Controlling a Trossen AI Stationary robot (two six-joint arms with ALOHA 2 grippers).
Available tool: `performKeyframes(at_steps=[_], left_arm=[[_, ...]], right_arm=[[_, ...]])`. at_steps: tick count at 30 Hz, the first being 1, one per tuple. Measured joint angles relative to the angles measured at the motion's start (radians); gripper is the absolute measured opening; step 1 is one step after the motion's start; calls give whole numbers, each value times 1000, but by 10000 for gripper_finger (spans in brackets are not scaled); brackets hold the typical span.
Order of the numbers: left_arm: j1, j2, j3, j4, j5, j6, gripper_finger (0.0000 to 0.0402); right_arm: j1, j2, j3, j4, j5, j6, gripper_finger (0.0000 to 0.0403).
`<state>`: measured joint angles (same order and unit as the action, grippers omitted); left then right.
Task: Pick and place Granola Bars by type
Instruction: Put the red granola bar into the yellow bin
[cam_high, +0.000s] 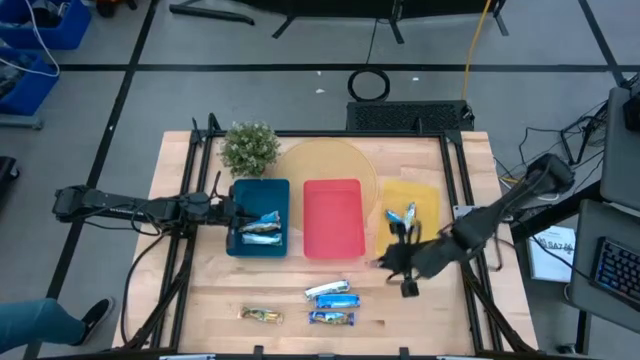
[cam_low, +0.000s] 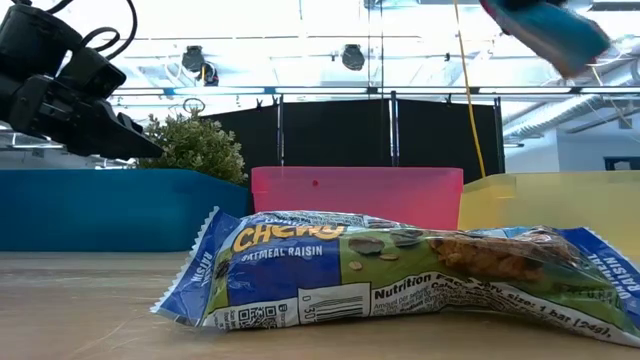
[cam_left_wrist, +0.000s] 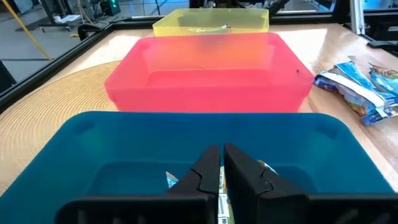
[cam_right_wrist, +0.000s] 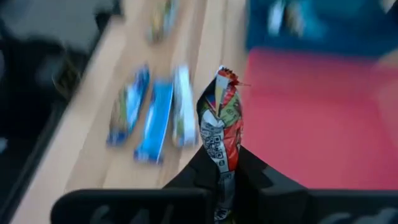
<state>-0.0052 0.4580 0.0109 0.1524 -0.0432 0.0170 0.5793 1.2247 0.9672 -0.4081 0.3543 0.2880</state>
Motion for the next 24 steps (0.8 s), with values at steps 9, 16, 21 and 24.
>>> performKeyframes(at_steps=[9, 16, 21, 24], left_arm=[[0, 0, 0, 1, 24, 5, 44], [0, 0, 0, 2, 19, 12, 44], [0, 0, 0, 2, 16, 14, 44], [0, 0, 0, 2, 15, 14, 44]], right_arm=[[-145, -345, -352, 335, 42, -32, 11], [-210, -506, -476, 219, 118, 84, 10], [-277, -526, -445, 9, 117, 158, 10], [-335, -511, -401, -172, 105, 196, 9]])
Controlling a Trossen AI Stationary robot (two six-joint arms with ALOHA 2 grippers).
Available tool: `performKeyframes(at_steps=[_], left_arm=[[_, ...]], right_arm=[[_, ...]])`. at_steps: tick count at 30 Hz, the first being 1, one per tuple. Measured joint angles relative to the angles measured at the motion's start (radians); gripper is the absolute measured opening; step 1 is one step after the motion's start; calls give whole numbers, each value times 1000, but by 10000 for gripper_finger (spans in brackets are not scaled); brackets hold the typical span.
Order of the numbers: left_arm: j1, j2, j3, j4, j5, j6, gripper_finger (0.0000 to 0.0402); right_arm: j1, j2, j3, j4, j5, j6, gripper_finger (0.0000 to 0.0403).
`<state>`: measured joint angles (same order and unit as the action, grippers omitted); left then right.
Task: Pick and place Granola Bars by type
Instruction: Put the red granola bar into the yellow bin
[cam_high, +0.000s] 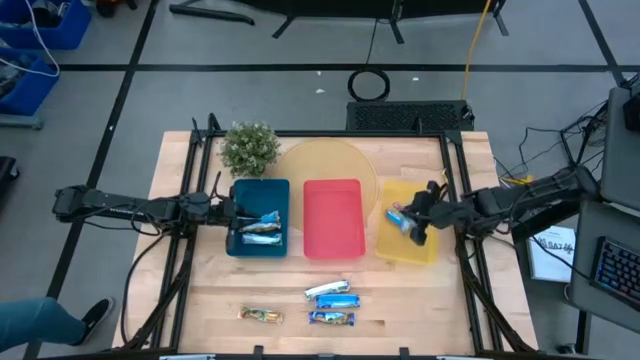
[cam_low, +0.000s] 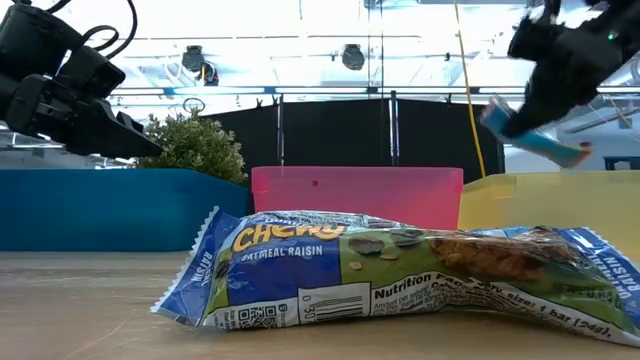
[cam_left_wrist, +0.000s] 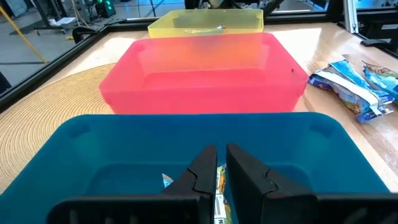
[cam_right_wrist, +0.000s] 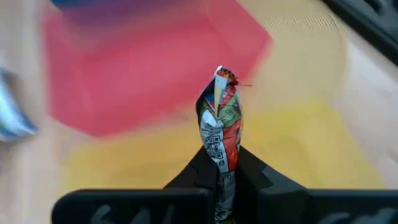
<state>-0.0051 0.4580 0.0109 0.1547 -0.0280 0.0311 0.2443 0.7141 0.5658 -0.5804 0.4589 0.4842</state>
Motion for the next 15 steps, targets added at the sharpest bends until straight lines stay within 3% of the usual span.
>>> performKeyframes(at_steps=[5, 11, 15], left_arm=[[0, 0, 0, 14, -3, 16, 44], [0, 0, 0, 21, -9, 17, 44], [0, 0, 0, 21, -9, 19, 44]], right_arm=[[-128, 63, 65, -199, -79, -54, 9], [-265, 216, 71, -163, -300, -187, 9], [-289, 351, 97, -187, -357, -209, 9]])
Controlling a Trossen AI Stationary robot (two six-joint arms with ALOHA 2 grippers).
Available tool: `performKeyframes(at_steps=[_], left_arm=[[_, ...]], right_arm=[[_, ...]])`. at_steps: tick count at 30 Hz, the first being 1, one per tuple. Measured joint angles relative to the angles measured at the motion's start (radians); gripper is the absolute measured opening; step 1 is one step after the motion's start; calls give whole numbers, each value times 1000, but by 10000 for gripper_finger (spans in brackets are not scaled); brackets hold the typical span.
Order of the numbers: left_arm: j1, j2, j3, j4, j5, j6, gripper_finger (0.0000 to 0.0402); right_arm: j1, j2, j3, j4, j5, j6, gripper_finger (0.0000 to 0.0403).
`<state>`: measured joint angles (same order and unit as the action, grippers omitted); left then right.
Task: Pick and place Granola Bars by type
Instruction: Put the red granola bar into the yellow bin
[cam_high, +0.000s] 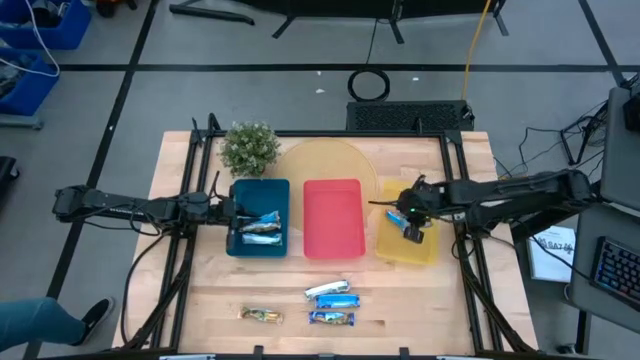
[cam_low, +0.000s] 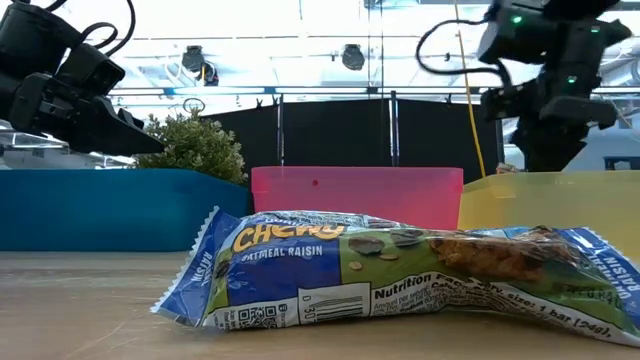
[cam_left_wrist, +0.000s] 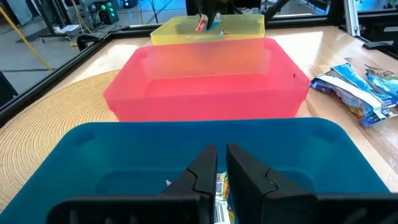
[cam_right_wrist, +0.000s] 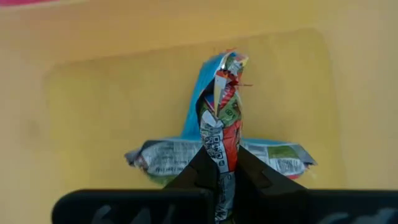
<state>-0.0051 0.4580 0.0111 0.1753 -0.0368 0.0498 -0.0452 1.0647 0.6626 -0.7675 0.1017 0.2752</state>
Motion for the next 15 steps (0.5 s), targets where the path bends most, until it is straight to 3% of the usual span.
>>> performKeyframes(at_steps=[9, 15], left_arm=[[0, 0, 0, 0, 0, 24, 44], [0, 0, 0, -10, 0, 23, 44]], right_arm=[[-3, 177, 211, -186, 44, -169, 9], [-72, 225, 226, -186, 72, -345, 9]])
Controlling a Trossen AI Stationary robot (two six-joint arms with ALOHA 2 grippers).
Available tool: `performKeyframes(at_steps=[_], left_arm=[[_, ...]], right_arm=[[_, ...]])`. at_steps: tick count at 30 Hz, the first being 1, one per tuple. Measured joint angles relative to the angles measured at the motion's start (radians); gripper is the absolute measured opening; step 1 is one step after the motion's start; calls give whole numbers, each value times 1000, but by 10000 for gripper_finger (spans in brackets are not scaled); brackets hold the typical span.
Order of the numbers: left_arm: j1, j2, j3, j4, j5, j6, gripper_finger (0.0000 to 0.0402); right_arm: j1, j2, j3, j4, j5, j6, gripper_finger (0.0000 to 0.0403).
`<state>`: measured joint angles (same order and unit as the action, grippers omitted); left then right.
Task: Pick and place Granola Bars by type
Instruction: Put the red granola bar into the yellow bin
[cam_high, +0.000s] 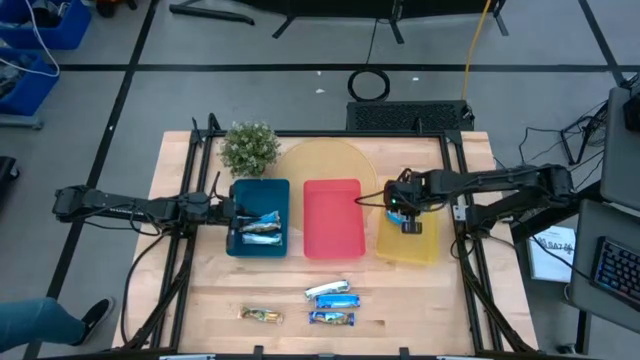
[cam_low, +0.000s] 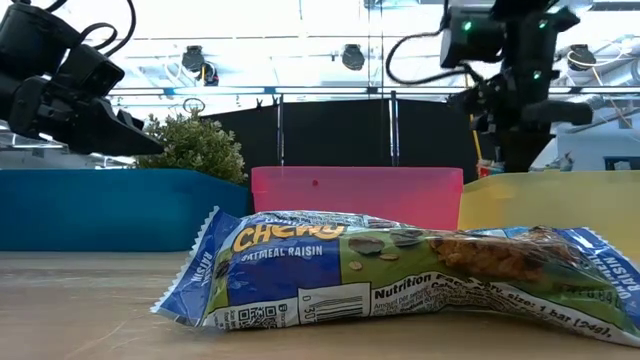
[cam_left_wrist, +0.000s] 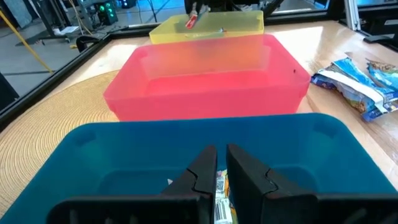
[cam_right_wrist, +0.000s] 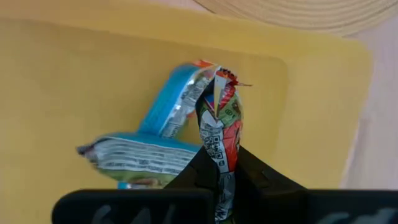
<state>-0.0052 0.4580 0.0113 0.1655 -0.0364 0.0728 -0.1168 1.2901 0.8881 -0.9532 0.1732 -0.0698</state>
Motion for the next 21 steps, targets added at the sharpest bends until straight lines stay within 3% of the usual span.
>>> performKeyframes(at_steps=[9, 21], left_arm=[[0, 0, 0, -11, 0, 1, 44], [0, 0, 0, -11, 1, -3, 44]], right_arm=[[-132, 35, -5, 82, -73, -35, 9], [-173, 35, -123, 169, -72, -32, 11]])
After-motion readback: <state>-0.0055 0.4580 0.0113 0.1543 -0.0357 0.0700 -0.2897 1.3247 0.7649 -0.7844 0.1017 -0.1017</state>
